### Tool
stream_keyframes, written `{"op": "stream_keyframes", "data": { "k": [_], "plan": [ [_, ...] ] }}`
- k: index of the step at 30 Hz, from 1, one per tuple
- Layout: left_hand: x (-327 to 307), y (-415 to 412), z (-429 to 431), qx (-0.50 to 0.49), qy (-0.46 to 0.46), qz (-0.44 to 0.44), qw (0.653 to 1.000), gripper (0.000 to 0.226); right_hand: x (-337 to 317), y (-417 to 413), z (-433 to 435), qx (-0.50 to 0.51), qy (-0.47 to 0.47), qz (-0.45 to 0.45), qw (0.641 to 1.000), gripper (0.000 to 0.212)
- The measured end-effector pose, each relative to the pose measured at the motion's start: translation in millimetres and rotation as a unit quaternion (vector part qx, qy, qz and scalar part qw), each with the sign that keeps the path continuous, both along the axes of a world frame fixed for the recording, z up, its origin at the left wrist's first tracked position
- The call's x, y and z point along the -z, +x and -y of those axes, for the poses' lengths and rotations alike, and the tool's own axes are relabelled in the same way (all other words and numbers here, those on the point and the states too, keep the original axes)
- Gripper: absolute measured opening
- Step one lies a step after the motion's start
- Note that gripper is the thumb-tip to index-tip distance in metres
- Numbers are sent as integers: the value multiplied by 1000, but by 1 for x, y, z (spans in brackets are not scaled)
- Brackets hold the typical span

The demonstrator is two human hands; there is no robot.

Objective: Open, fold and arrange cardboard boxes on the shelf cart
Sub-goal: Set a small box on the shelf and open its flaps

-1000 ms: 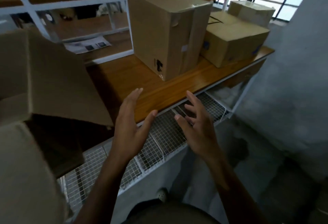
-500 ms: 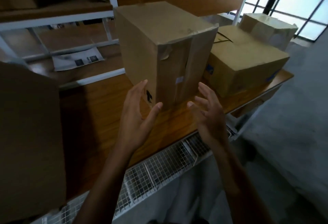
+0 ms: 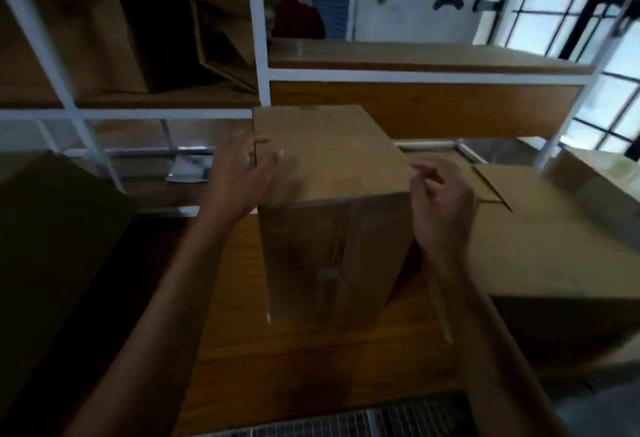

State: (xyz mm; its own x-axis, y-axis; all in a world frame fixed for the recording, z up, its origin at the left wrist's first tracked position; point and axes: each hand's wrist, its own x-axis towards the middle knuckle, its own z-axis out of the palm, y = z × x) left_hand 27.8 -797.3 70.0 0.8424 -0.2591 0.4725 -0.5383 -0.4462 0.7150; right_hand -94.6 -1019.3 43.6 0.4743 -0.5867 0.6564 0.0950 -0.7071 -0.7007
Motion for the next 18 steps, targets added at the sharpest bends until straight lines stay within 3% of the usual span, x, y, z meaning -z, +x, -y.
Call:
{"op": "stream_keyframes", "data": {
  "k": [3, 6, 9, 14, 18],
  "plan": [
    [-33, 28, 29, -30, 62, -54, 996, 35, -35, 43, 36, -25, -53, -69, 996, 17],
    [-32, 54, 57, -30, 191, -61, 979, 39, -46, 93, 65, -47, -108, -246, 962, 32],
    [-18, 75, 62, -43, 194, -103, 975, 45, -32, 122, 81, -131, 26, -387, 912, 54],
    [-8, 88, 58, -80, 128, -155, 976, 70, -22, 125, 89, -221, 131, -372, 892, 55],
    [-7, 82, 61, -100, 92, -200, 970, 83, -22, 115, 88, -232, 138, -348, 898, 55]
  ]
}}
